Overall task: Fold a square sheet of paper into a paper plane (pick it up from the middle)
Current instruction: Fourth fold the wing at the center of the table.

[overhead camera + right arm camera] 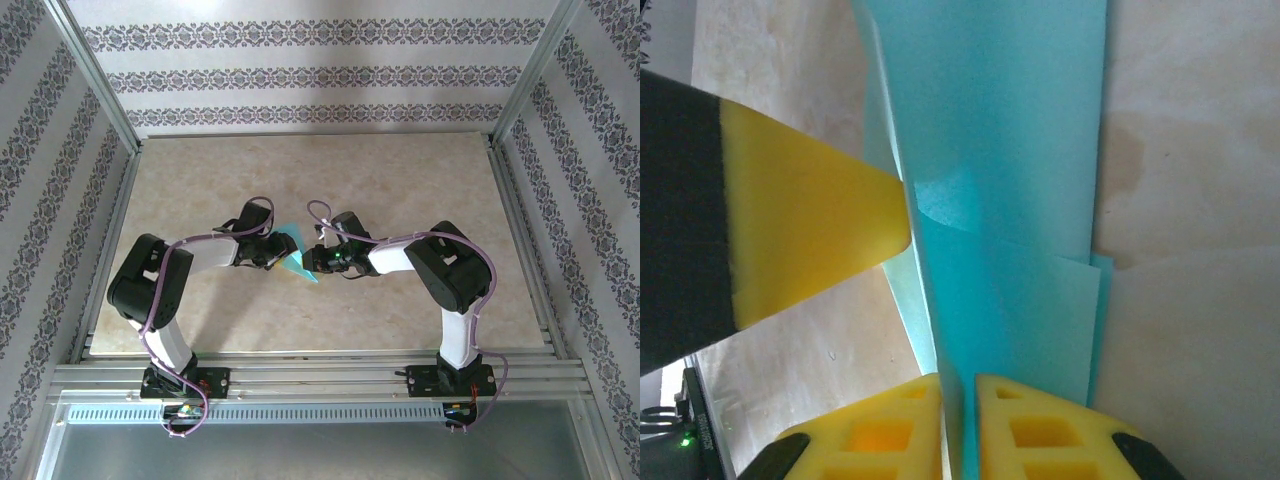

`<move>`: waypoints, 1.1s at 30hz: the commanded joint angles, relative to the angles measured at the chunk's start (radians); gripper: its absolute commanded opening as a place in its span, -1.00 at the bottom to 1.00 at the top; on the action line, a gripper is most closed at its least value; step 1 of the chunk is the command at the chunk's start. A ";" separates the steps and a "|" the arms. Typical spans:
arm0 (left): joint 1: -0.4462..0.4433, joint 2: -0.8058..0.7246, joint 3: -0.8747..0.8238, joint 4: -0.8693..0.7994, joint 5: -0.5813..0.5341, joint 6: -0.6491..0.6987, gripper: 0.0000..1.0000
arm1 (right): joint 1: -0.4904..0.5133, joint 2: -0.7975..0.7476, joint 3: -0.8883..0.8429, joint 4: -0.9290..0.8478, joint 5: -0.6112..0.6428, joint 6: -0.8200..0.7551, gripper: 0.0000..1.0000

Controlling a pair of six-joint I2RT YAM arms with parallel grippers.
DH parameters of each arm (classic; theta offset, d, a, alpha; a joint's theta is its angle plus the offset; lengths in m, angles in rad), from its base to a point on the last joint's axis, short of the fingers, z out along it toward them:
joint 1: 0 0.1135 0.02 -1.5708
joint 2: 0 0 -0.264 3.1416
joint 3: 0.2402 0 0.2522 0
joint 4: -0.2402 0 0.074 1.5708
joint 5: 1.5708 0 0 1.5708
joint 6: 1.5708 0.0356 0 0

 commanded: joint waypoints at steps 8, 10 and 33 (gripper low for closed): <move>-0.022 0.116 0.086 -0.304 -0.122 0.023 0.04 | -0.017 -0.103 -0.046 -0.008 0.030 -0.119 -0.50; -0.027 0.126 0.095 -0.322 -0.131 0.025 0.07 | -0.016 -0.104 -0.043 -0.036 0.031 -0.149 -0.49; -0.037 0.164 0.100 -0.341 -0.145 0.030 0.21 | 0.014 -0.015 0.013 -0.092 0.048 -0.194 -0.50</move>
